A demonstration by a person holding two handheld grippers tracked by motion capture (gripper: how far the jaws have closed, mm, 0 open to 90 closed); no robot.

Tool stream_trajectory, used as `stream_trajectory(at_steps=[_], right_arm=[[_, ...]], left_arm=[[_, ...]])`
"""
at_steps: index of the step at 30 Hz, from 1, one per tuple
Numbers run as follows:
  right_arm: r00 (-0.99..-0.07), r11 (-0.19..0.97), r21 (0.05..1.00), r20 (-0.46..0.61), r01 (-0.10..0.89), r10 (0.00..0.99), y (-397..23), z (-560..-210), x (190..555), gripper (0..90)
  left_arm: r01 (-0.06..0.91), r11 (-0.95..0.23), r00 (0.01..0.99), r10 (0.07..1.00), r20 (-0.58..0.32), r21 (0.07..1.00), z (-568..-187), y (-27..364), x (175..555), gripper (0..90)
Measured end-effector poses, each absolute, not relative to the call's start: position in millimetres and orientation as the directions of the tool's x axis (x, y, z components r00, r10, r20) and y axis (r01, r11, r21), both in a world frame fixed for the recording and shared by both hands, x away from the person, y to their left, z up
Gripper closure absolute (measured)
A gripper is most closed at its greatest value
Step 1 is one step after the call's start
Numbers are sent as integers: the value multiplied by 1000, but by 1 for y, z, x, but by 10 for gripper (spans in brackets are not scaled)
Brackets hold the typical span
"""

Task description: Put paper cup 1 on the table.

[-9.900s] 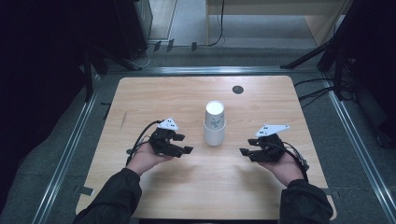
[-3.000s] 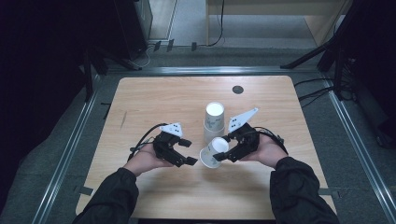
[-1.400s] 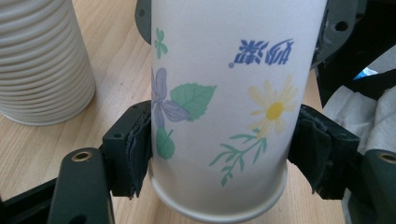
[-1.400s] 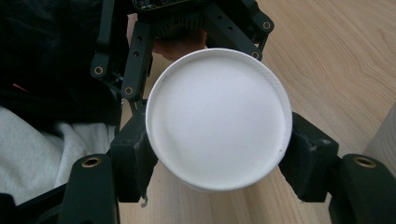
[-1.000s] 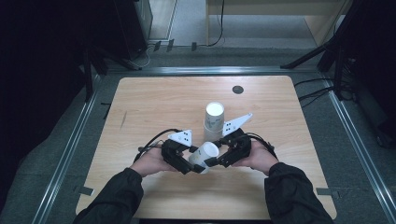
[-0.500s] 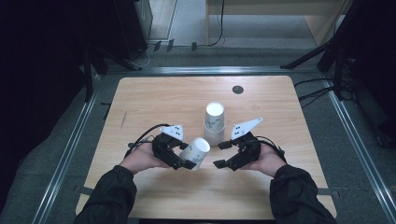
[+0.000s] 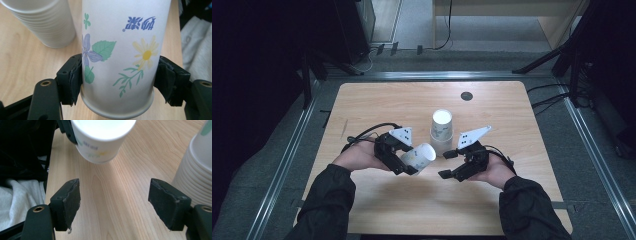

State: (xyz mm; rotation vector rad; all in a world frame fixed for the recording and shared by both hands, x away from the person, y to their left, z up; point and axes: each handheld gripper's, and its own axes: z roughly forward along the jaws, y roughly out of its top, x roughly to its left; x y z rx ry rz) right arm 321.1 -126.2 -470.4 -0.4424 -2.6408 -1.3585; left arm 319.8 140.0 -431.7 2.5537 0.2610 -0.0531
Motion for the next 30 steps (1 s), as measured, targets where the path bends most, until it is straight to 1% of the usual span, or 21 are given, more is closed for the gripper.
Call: stream_trajectory(at_steps=[6,10,15,19,21,30], right_arm=[[-957,550,783,229,291,180,-120,-471,321,264],[-960,545,790,222,280,171,-118,-471,321,263],[-963,543,795,214,270,164,-117,-470,321,263],[-964,551,791,217,266,154,-114,-472,321,261],[-965,554,789,218,264,149,-112,-474,321,261],[-969,583,774,220,245,114,-98,-480,318,253]], left_arm=[[203,-854,979,186,-82,479,-438,138,320,293],[182,-875,983,163,-80,450,-443,133,318,293],[174,-899,985,158,-73,402,-450,124,315,293],[156,-923,988,143,-62,351,-456,115,313,293],[147,-929,989,134,-64,339,-457,111,312,293],[129,-932,991,113,-65,339,-457,101,308,290]])
